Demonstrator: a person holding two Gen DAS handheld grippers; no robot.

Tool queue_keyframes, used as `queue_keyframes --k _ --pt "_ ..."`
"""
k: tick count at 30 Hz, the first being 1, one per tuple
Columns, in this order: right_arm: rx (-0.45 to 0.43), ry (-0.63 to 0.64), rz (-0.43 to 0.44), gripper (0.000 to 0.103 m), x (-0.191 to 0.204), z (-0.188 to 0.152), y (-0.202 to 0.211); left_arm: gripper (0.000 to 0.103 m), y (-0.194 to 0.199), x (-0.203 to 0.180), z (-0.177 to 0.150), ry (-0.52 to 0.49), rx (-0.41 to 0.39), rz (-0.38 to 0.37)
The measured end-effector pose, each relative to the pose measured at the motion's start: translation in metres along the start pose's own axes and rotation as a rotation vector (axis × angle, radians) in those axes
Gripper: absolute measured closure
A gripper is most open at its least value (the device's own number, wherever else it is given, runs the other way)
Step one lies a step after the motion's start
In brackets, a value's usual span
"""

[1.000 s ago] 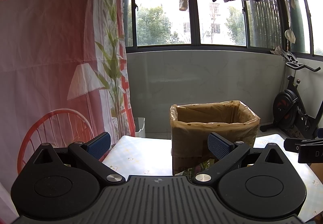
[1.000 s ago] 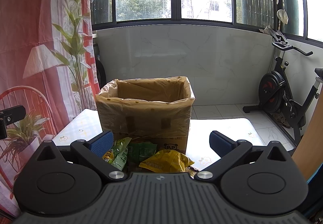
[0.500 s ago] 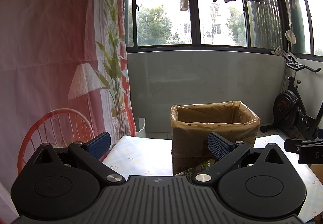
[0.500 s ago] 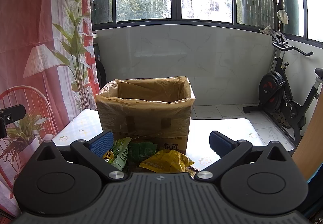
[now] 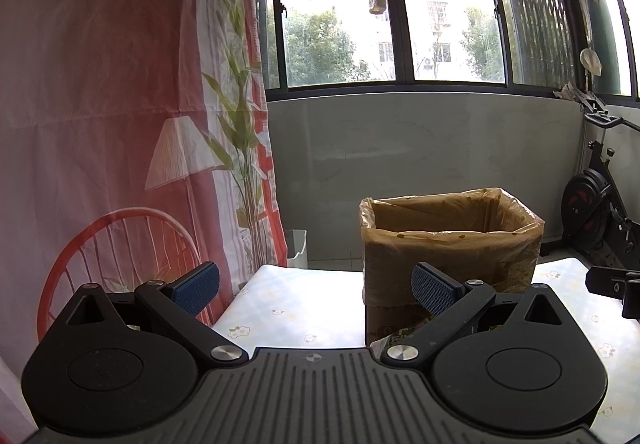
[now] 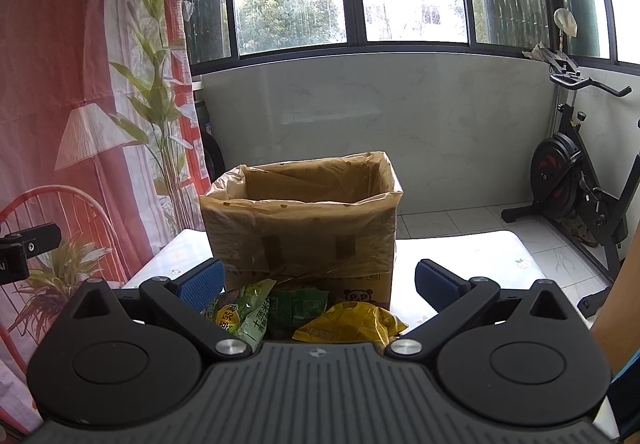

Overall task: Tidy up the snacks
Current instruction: 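Grasp the orange corn-chip bag with the right gripper while the left grasps the green rice-cracker bag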

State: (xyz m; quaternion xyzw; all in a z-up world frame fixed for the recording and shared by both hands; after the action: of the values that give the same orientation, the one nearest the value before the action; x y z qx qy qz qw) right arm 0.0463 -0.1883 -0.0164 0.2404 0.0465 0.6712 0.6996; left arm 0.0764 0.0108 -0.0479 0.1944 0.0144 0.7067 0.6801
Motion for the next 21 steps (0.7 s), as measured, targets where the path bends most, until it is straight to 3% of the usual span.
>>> queue_keyframes --k 3,7,13,21 --pt "-0.028 0.007 0.045 0.0 -0.001 -0.017 -0.014 0.0 -0.017 0.001 -0.013 0.01 0.012 0.005" --pt "-0.003 0.028 0.065 0.0 0.0 -0.047 -0.041 0.0 -0.042 0.001 -0.037 0.035 0.044 0.006" --pt "0.139 0.025 0.145 0.0 0.005 -0.098 -0.083 0.0 -0.073 -0.004 -0.068 0.001 0.115 0.002" --pt "0.275 0.084 0.156 0.0 0.018 -0.147 -0.117 0.0 -0.095 -0.009 -0.095 0.001 0.187 -0.031"
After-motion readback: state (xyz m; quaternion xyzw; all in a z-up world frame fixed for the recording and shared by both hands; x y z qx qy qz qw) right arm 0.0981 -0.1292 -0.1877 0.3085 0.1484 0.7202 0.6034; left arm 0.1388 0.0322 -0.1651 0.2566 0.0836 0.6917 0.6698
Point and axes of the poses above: each gripper's, at about its wrist camera, not at the fingertips, and y roughly against the way its jaws point, x to its left, z to its top, the point moved 6 cm from there along -y, roughly the way its jaws point, and after that the axes turned 7 degrees about -y, right-handed, at the moved point
